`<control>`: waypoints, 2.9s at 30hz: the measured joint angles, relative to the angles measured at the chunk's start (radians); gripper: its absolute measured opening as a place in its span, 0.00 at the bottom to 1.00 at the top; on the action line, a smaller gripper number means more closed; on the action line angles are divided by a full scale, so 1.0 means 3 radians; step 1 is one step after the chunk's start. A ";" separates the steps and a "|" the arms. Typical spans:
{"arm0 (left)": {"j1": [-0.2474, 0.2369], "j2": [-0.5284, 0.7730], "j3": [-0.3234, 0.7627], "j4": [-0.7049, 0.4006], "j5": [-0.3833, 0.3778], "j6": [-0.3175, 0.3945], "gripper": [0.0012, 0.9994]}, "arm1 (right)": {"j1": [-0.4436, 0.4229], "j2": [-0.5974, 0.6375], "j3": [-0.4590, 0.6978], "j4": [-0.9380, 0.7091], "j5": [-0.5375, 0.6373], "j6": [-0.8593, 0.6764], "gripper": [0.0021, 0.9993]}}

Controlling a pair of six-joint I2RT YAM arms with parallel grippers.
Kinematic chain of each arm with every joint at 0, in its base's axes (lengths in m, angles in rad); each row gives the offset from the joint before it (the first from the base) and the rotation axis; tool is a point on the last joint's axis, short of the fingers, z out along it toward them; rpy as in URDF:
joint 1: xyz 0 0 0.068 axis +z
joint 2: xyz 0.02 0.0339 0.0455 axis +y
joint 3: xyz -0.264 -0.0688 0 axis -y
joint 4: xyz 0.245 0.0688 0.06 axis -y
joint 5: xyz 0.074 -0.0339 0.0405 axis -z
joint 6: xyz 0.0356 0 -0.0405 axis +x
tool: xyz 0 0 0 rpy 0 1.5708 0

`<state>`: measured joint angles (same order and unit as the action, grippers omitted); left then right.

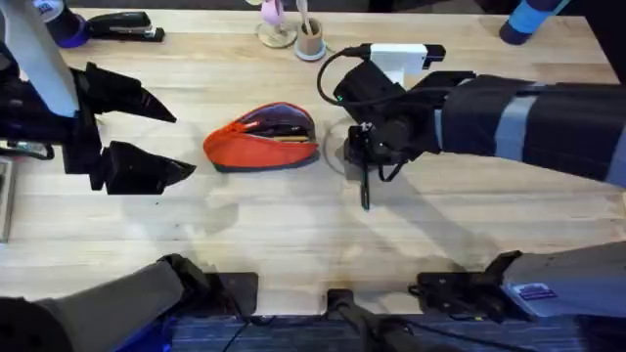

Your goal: Unzip the bag, pick up the pens from the table one at a time and place them inside, then zip the bag closed.

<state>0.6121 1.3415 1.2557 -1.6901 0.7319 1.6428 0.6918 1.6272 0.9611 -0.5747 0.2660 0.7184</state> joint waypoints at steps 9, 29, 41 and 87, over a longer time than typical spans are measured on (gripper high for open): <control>0.0000 0.0000 0.0000 0.0000 0.0000 0.0000 0.99 | 0.0000 0.0000 -0.0001 0.0001 0.0063 0.0001 0.03; 0.0000 0.0000 0.0001 0.0000 0.0000 0.0000 0.99 | 0.0004 -0.0233 0.0467 -0.0002 0.0084 -0.1489 0.03; 0.0000 0.0000 0.0001 0.0000 0.0000 0.0000 0.99 | 0.0006 -0.0275 0.0675 0.0411 0.0081 -0.2438 0.03; 0.0000 0.0000 0.0000 0.0000 0.0000 0.0000 0.99 | 0.0240 0.0356 0.0678 0.1530 -0.2088 -0.4718 0.03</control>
<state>0.6121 1.3415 1.2558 -1.6901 0.7319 1.6428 0.7637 1.7340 1.1645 -0.1156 -0.3605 -0.6970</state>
